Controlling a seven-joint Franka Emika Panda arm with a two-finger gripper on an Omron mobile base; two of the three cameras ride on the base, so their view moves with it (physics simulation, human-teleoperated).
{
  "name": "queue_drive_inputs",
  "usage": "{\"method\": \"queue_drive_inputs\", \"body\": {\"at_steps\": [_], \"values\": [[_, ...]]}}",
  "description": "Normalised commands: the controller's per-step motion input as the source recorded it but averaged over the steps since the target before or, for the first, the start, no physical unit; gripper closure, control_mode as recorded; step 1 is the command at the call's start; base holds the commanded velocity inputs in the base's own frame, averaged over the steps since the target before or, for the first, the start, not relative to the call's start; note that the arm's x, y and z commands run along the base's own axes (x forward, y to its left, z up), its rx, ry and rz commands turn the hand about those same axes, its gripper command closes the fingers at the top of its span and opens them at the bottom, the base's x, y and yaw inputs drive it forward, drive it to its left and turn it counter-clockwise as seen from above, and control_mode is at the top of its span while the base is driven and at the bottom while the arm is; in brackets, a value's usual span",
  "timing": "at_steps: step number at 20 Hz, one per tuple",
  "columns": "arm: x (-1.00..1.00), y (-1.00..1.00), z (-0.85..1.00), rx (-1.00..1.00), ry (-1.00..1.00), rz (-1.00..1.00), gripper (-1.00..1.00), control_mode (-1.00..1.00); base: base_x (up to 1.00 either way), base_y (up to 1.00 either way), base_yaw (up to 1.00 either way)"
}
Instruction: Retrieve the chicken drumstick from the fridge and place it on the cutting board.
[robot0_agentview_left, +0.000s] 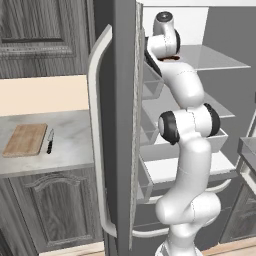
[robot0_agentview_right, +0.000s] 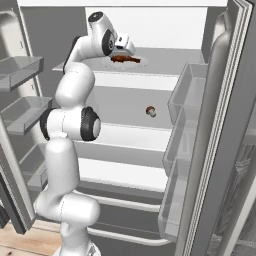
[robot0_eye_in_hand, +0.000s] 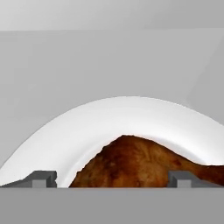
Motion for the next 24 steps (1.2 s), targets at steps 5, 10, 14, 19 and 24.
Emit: {"method": "queue_drive_inputs", "body": {"at_steps": [5, 10, 14, 19, 24], "values": [[0.00, -0.06, -0.57, 0.00, 0.01, 0.00, -1.00, -1.00, 0.00, 0.00, 0.00], [0.01, -0.10, -0.50, 0.00, 0.00, 0.00, -1.00, -1.00, 0.00, 0.00, 0.00], [0.00, -0.03, -0.29, 0.02, 0.00, 0.00, -1.00, -1.00, 0.00, 0.00, 0.00], [0.00, 0.00, -0.23, 0.03, 0.00, 0.00, 1.00, -1.00, 0.00, 0.00, 0.00], [0.00, 0.00, -0.07, 0.00, 0.00, 0.00, 1.00, -1.00, 0.00, 0.00, 0.00]]}}
